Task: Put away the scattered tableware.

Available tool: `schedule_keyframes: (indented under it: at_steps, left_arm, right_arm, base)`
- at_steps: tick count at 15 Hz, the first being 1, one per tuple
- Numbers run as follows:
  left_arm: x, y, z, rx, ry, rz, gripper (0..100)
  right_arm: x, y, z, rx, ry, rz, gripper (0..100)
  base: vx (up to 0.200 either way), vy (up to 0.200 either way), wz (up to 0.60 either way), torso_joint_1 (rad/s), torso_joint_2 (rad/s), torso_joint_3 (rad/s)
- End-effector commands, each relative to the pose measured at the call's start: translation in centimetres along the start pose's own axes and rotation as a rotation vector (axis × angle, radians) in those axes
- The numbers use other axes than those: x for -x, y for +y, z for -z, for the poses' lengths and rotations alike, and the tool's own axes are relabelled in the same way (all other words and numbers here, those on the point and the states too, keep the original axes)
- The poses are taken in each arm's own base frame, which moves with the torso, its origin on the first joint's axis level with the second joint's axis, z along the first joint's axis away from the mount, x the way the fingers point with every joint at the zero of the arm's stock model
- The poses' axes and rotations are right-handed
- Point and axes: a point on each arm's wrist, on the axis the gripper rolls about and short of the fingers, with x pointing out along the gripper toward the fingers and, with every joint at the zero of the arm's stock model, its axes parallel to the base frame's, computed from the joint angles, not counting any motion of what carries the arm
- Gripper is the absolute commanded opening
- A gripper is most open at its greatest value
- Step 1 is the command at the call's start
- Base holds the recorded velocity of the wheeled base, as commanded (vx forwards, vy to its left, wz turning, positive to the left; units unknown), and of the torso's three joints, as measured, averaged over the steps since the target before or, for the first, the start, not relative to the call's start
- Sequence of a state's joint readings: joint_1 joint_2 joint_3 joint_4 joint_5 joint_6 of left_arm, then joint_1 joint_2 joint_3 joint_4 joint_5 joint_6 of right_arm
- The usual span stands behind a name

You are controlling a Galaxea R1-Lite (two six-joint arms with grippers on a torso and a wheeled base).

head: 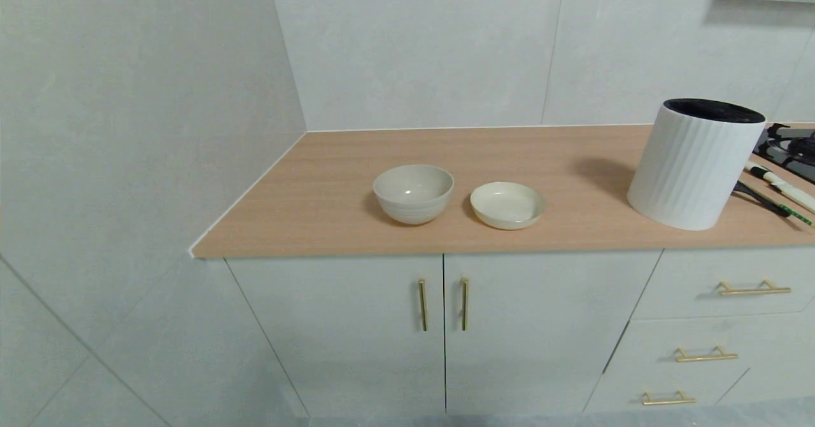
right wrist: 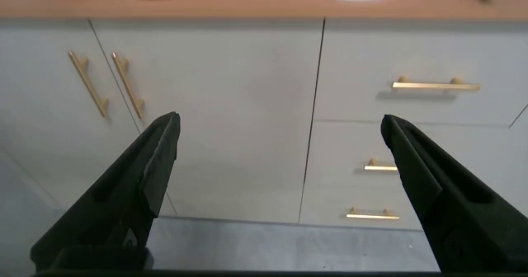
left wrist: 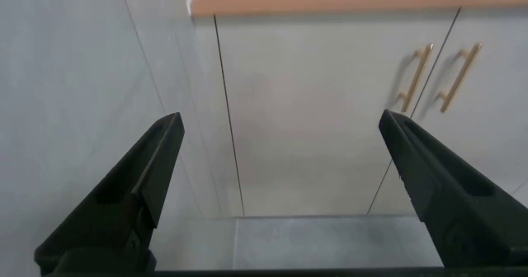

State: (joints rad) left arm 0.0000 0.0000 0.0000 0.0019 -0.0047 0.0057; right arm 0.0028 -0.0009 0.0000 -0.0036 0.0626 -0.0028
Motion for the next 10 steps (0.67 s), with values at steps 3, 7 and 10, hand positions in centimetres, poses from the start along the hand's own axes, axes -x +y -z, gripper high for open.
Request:
schedule_keyframes:
  at_steps: [3, 7, 10]
  left_arm:
    - [-0.01, 0.0, -0.01, 0.0, 0.001, 0.0, 100]
    - [-0.01, 0.0, -0.01, 0.0, 0.001, 0.0, 100]
    - [-0.01, 0.0, -0.01, 0.0, 0.001, 0.0, 100]
  right_arm:
    - [-0.01, 0.0, 0.0, 0.0, 0.001, -0.001, 100]
    - [-0.01, 0.0, -0.01, 0.0, 0.0, -0.001, 100]
    - [-0.01, 0.0, -0.01, 0.0, 0.0, -0.001, 100]
  base:
    - [0.0, 0.0, 0.0, -0.202, 0.5, 0.286]
    - [0.0, 0.0, 0.0, -0.19, 0.48, 0.287]
    - [0.0, 0.0, 0.0, -0.173, 0.47, 0.3]
